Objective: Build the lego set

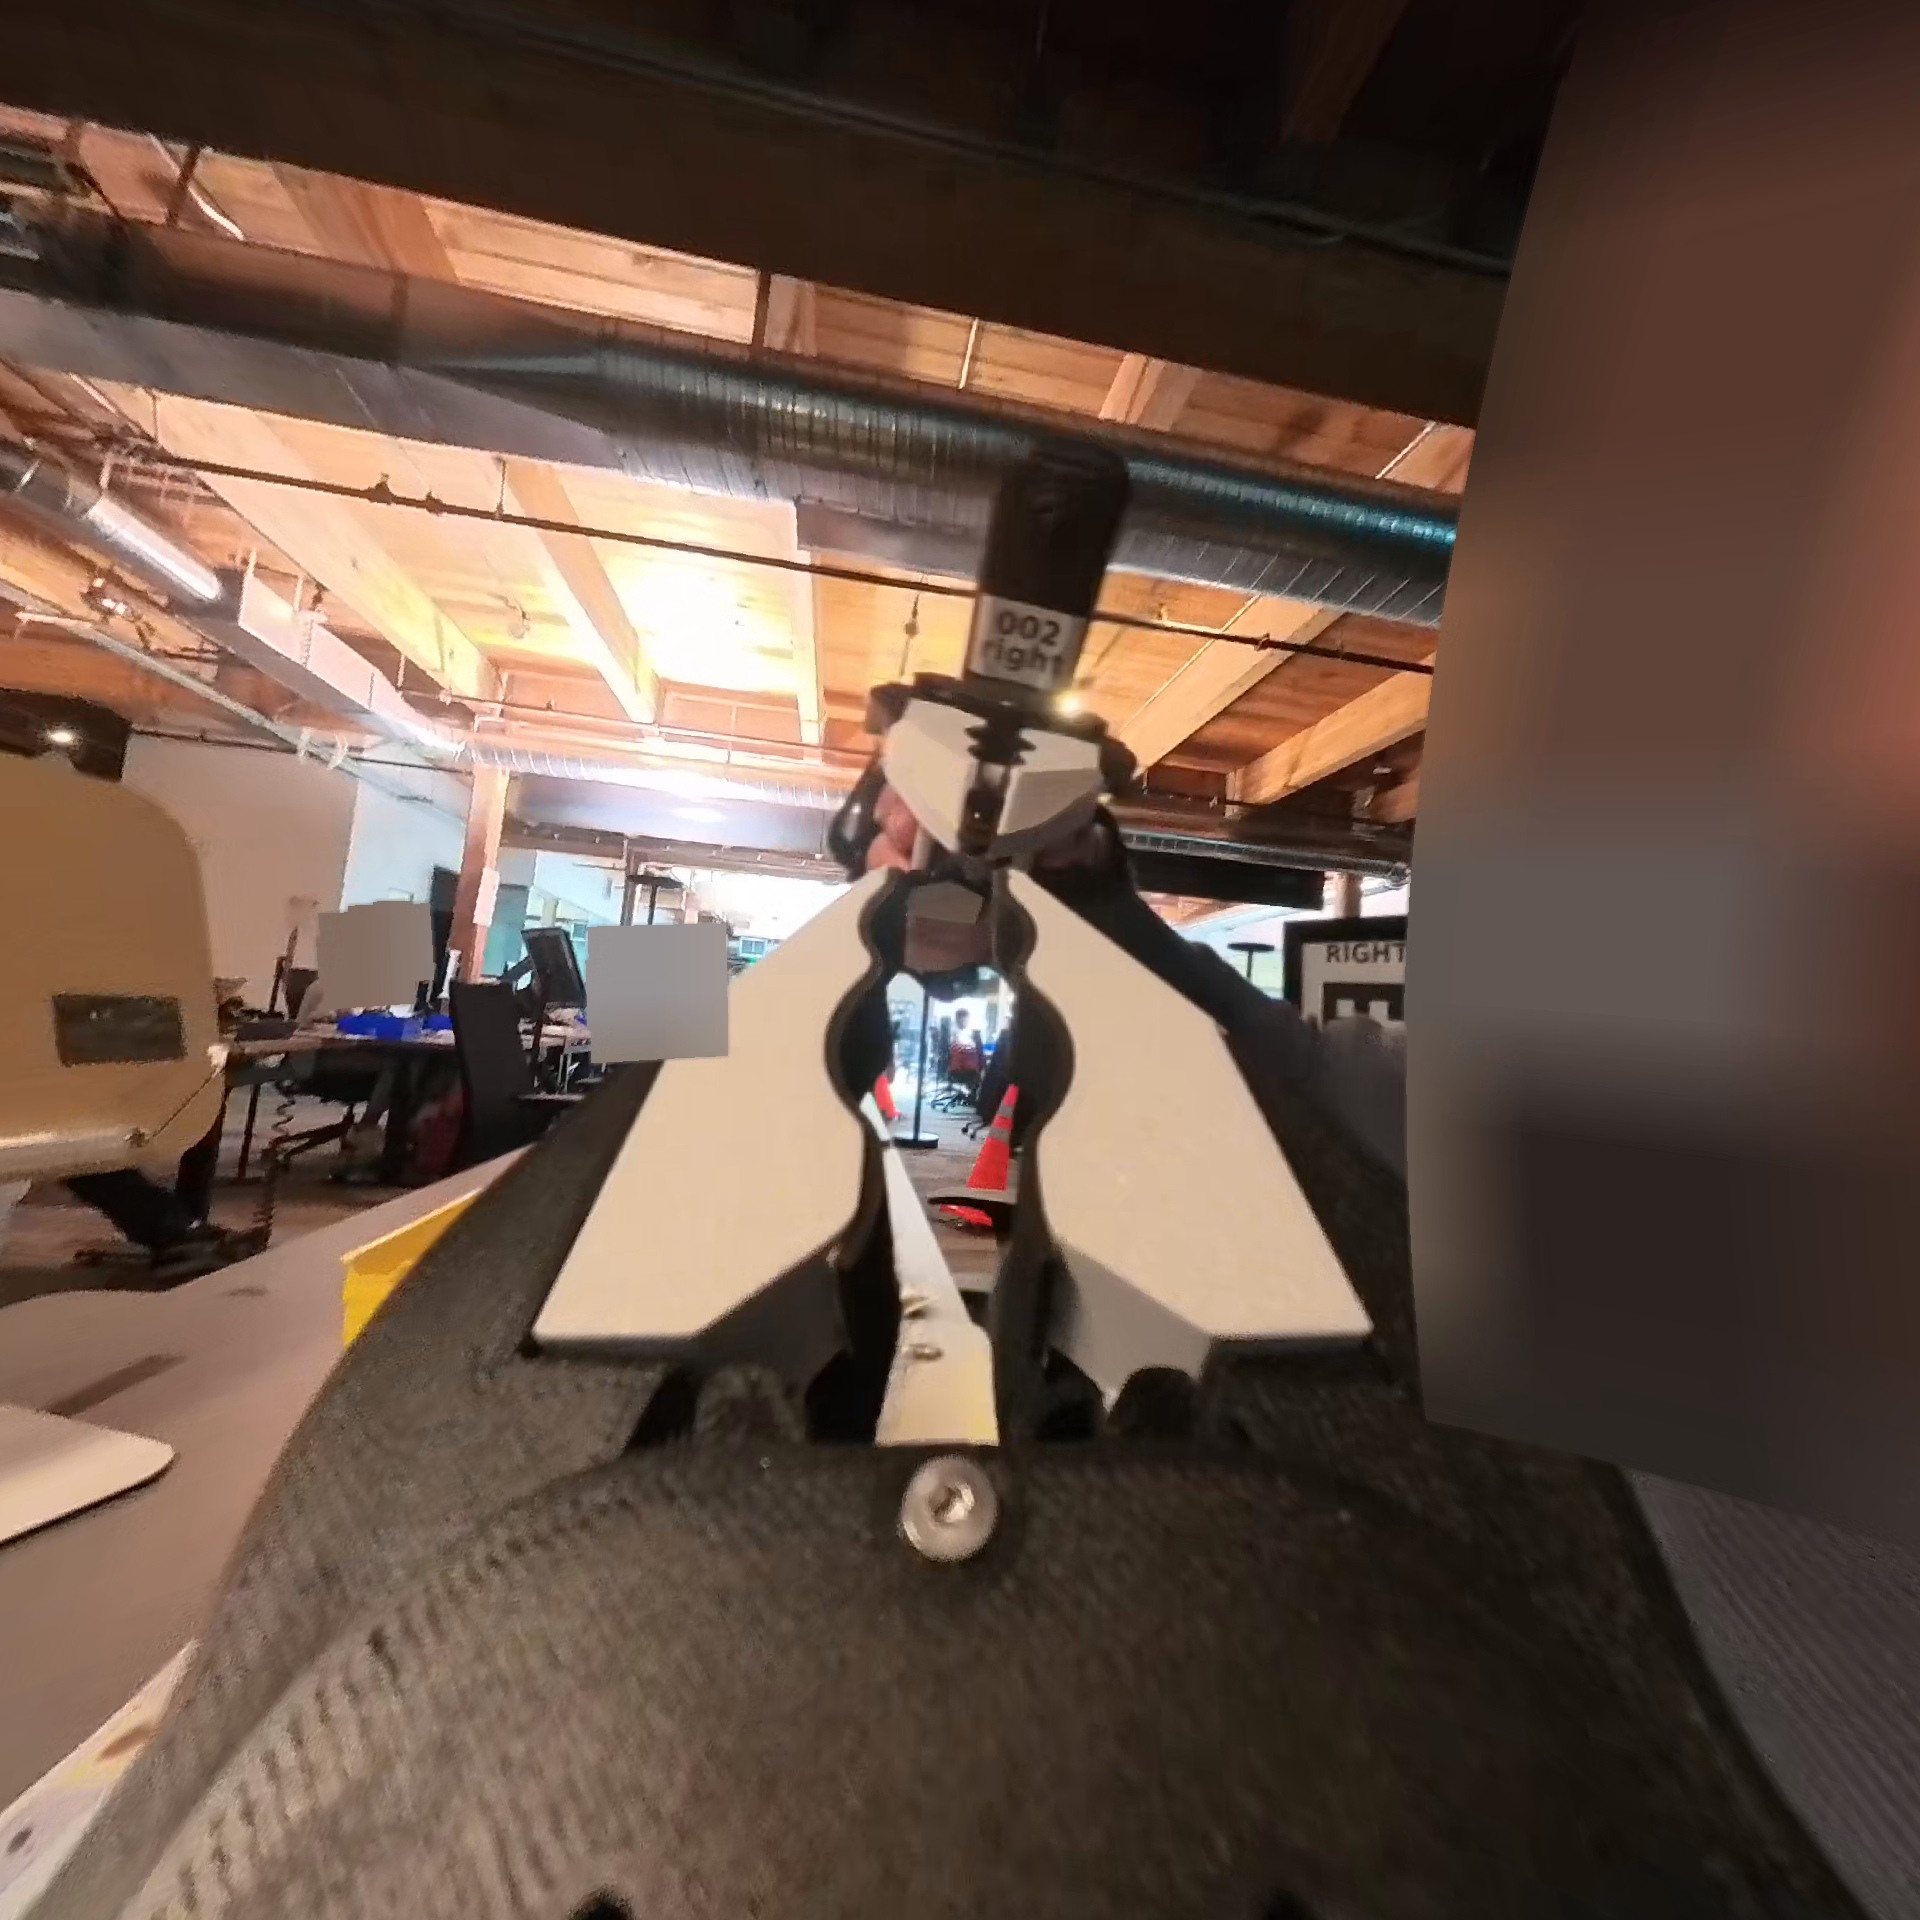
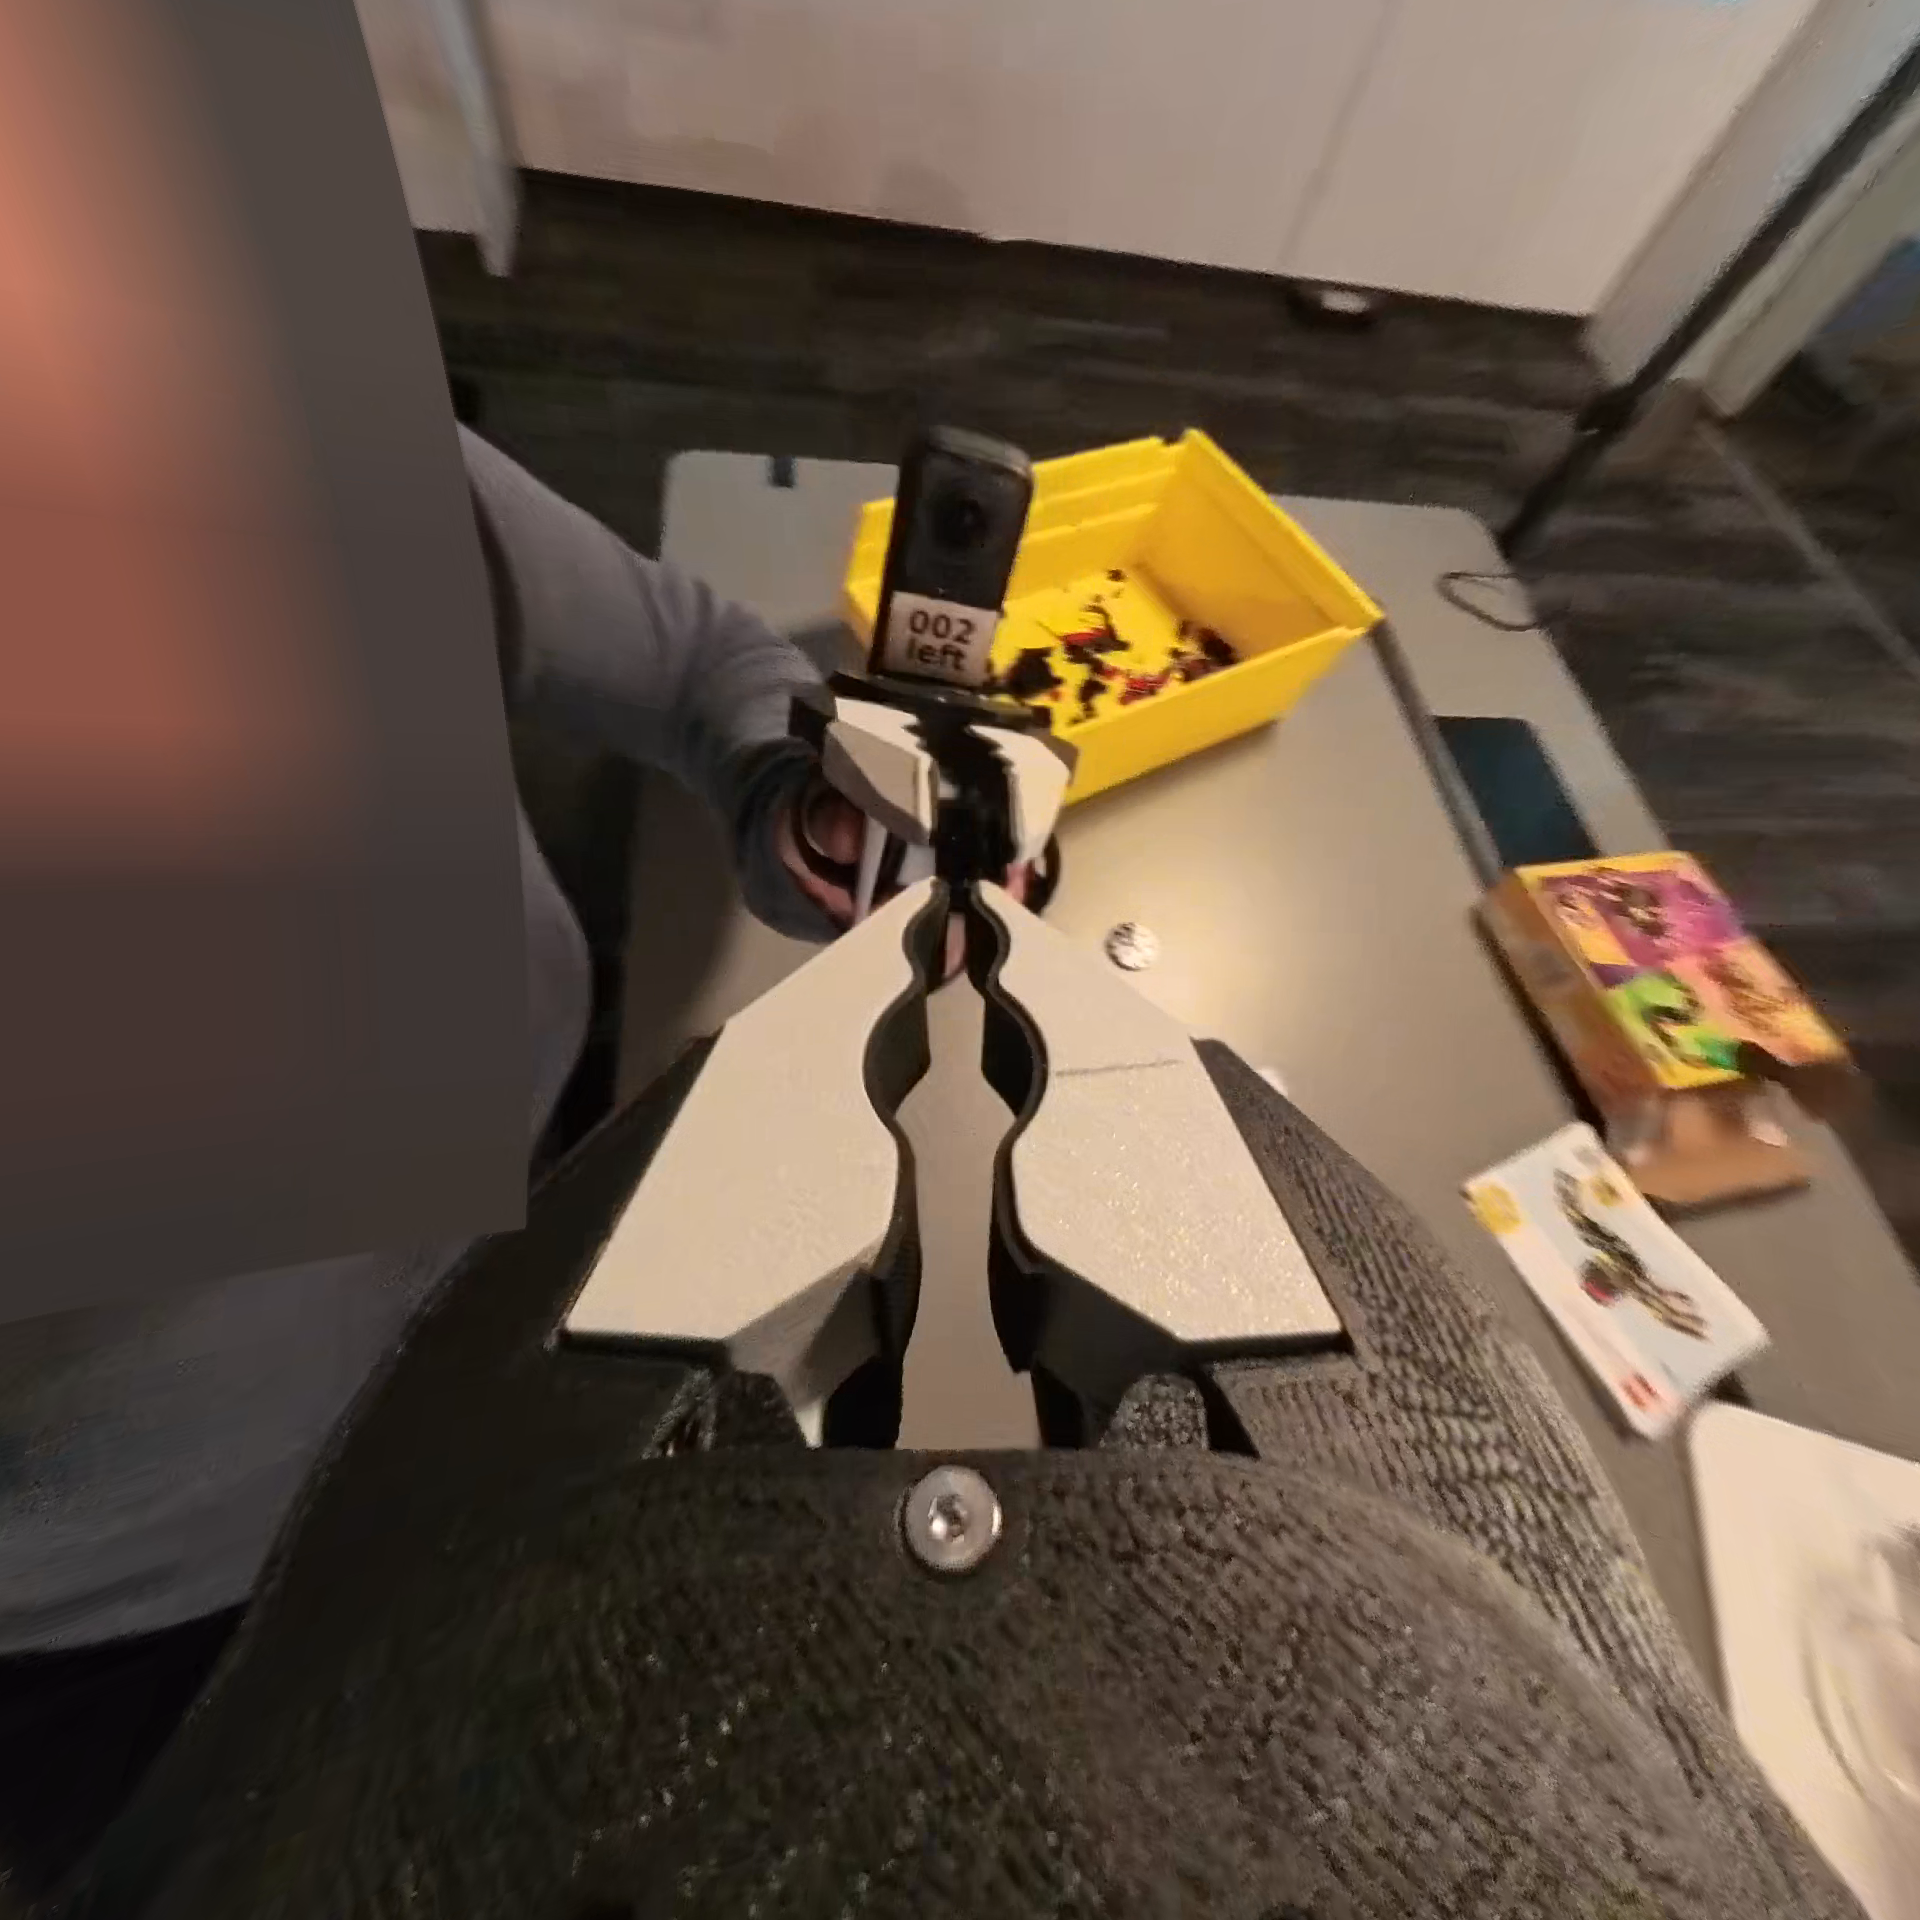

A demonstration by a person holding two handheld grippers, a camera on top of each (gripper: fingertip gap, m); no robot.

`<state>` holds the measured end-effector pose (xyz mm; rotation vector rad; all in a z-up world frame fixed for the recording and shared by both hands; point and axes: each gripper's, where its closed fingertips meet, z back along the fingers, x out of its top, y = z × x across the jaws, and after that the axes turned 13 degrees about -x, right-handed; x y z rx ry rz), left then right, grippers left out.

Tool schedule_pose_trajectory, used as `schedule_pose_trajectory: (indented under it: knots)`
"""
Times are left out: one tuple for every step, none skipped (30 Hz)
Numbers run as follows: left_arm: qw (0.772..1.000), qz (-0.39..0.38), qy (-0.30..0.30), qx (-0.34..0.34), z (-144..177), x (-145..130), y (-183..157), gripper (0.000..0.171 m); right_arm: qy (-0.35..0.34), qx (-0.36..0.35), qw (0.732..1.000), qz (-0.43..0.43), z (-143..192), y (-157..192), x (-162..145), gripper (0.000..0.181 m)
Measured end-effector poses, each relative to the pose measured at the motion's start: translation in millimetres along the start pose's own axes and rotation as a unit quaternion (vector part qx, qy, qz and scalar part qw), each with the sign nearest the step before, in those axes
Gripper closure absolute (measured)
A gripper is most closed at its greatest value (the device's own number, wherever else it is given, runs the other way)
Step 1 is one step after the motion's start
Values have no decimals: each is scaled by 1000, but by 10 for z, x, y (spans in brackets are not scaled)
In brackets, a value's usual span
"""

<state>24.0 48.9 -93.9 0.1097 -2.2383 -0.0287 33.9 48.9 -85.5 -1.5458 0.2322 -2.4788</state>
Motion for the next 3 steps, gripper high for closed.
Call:
schedule_pose_trajectory:
  knots:
    - [1000, -2, -4, -5, -16, 39, -40, 156, 2, 18, 1000, -12, -32, 34, 61, 181]
    - [1000, -5, -8, -10, -27, 75, -76, 156, 4, 39, 999, -25, -57, 79, 112, 181]
    - [1000, -9, -10, -15, -38, 104, -112, 156, 7, 58, 998, -38, -78, 120, 149, 181]
